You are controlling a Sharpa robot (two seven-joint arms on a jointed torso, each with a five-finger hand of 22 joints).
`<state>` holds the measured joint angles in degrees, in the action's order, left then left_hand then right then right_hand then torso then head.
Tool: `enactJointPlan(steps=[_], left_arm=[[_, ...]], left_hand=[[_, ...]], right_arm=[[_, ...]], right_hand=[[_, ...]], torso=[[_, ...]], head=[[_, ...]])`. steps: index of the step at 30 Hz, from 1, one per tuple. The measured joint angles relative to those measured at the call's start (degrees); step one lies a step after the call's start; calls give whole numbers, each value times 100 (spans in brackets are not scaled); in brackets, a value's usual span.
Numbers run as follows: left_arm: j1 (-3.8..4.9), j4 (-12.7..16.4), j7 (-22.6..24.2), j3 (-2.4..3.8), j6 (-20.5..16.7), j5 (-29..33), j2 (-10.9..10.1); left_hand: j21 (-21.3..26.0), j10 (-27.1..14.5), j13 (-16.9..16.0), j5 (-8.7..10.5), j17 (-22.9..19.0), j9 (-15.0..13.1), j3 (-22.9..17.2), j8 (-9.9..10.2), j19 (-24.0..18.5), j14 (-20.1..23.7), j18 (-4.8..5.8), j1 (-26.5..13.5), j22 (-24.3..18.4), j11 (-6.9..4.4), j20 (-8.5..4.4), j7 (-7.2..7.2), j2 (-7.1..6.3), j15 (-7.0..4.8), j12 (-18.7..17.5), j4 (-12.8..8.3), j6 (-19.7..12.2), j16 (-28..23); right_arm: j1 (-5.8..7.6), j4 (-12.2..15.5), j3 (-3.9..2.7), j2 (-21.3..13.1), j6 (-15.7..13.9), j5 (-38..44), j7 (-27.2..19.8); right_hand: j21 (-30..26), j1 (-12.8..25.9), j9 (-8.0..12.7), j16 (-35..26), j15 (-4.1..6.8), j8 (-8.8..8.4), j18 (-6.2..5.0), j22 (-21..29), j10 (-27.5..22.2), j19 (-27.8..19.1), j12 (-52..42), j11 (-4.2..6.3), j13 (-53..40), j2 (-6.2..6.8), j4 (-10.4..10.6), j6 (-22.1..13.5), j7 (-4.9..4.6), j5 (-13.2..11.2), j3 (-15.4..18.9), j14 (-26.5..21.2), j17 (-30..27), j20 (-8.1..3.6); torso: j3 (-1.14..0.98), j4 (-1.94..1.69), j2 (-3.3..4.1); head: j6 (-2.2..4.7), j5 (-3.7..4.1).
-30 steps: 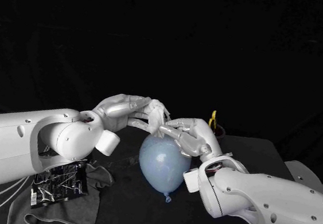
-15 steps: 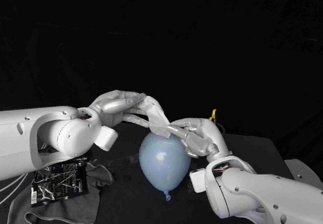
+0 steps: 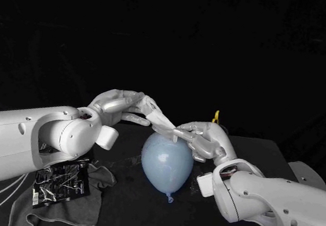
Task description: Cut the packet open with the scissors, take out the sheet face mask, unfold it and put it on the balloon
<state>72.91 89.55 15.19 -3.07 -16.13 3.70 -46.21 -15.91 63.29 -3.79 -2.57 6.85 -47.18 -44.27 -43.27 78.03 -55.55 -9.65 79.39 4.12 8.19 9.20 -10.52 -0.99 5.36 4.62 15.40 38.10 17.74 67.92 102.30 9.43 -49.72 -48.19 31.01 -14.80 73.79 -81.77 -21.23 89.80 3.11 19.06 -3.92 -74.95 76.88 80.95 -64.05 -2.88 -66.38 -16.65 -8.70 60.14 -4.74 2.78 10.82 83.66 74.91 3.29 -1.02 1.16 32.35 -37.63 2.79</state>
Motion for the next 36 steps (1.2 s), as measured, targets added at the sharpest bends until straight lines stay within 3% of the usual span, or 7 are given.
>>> enactJointPlan(steps=[4, 6, 10, 22, 34, 36], left_arm=[[0, -9, 0, 0, -38, -15, -3], [0, -19, 0, 0, -55, -24, -3], [0, -27, 0, 0, -77, -42, -4], [5, -132, -17, 9, -101, -90, -13], [112, -278, -228, 18, -68, -406, -5], [150, -307, -273, 18, -51, -485, 7]], left_hand=[[0, 21, 0, 0, 10, -3, 0, 4, 8, -48, 1, 0, -7, 21, -8, -3, 0, -12, 21, 0, 36, 0], [0, 21, 0, 0, 19, -4, -2, 4, 8, -102, 2, -1, -7, 21, -9, -3, 0, -22, 21, 3, 36, 0], [0, 21, 0, 1, 61, -7, -24, 6, 40, -355, 30, -1, -7, 21, -40, -3, -1, -54, 21, 25, 37, 61], [0, 21, 0, 7, 63, -12, -32, 12, 60, -391, -23, -1, -6, 21, -60, -4, -1, -65, 21, 34, 36, 61], [0, 32, 0, 0, 99, -15, -59, 3, 136, -567, -20, -2, -4, 11, -94, -3, -48, -93, 21, 23, 35, 90], [0, 43, 0, 0, 114, -16, -75, 3, 152, -643, -19, -10, 1, 1, -111, -3, -55, -117, 21, 39, 35, 106]], right_arm=[[0, -8, 0, -43, 74, 54, 91], [-1, -17, 0, -63, 131, 96, 155], [-1, -31, 0, -95, 261, 217, 302], [-1, -39, 2, -288, 517, 611, 655], [3, -5, -1, -376, 625, 782, 744], [4, -5, -1, -382, 662, 803, 750]], right_hand=[[0, 108, 0, 0, 7, 3, 0, 0, 27, 0, 8, 25, 0, 15, -2, -7, -6, 1, -2, 5, 0, 0], [0, 143, 0, 0, 8, 4, 0, 0, 66, 0, 22, 58, -2, 23, -152, -8, -6, 1, -153, 5, 4, 0], [-26, 151, 0, -1, 8, 6, 0, 0, 93, -1, 49, 72, -3, 30, -153, -12, -9, 1, -153, 5, 4, 0], [-29, 166, 0, -14, 7, 17, 1, 4, 115, -2, 88, 93, 37, 46, -150, -36, -15, 0, -185, 5, 3, 1], [-59, 196, 0, 0, 5, 47, 2, 0, 123, -25, 127, 105, 53, 76, -163, -56, -29, -4, -237, 5, -1, 21], [-99, 204, 0, 0, 5, 47, 3, 0, 119, -45, 178, 149, 79, 84, -157, -65, -23, -5, -275, 5, -1, 1]], torso=[[1, 0, 1], [1, 1, 1], [2, 1, 2], [-3, 4, 3], [-7, 2, 3], [-7, 3, 2]], head=[[0, -9], [0, -10], [-2, -15], [-13, -30], [-25, -37], [-26, -41]])
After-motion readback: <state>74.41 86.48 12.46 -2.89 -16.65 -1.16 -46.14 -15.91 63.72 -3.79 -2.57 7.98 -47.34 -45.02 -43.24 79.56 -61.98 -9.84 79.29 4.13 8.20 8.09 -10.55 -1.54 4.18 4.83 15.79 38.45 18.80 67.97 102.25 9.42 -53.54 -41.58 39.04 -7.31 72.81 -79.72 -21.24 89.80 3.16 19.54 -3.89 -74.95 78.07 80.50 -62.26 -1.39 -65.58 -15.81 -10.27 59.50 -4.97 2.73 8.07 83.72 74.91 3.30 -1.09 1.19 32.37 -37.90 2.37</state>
